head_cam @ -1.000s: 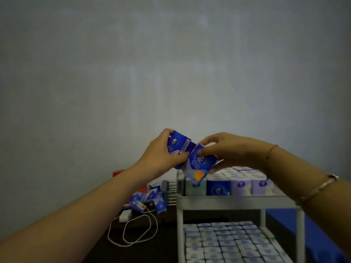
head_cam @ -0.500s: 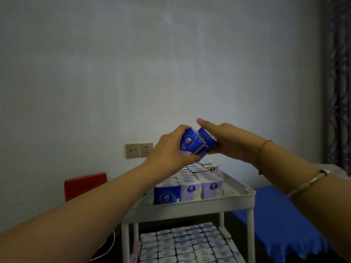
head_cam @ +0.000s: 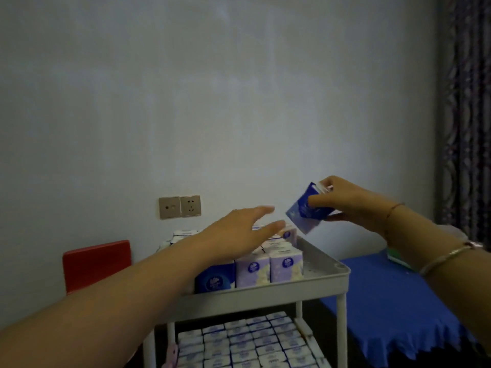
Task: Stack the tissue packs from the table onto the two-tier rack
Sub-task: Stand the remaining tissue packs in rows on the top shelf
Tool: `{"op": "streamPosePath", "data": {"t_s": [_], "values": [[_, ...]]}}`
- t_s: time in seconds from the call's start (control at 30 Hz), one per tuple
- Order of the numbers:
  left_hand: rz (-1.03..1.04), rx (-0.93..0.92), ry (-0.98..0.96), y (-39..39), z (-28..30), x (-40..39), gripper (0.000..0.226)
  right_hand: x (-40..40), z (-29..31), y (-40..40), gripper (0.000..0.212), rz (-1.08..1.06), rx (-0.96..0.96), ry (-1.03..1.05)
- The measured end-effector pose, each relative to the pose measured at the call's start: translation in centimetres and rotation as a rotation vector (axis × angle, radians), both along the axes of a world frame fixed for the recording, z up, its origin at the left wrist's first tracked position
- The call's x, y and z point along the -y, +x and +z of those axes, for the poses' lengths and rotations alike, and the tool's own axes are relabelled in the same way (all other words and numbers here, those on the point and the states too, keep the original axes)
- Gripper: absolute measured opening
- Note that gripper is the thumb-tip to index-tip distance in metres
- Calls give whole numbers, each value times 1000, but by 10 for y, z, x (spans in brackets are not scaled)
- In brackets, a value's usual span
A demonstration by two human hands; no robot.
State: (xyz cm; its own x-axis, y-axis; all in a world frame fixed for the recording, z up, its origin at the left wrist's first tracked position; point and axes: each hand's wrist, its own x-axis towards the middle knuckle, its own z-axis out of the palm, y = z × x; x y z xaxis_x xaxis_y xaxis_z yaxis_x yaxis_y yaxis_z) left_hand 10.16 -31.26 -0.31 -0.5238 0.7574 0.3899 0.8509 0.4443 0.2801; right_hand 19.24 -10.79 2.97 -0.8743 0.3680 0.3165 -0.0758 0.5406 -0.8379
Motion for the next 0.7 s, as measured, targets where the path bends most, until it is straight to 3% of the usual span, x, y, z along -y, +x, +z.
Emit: {"op": "streamPosePath", "data": {"t_s": [0.2, 0.33, 0.53, 0.7], "values": [[31, 134, -293, -25, -15, 3, 53, -10, -21, -18, 47, 158, 367, 261], [26, 143, -306, -30, -17, 1, 51, -2, -42, -40, 55, 231, 341, 327], [2, 141, -299, -30, -19, 3, 52, -8, -60, -39, 85, 184, 309, 137], [-5, 151, -289, -29, -18, 3, 52, -8, -65, -43, 76, 102, 324, 129]]}}
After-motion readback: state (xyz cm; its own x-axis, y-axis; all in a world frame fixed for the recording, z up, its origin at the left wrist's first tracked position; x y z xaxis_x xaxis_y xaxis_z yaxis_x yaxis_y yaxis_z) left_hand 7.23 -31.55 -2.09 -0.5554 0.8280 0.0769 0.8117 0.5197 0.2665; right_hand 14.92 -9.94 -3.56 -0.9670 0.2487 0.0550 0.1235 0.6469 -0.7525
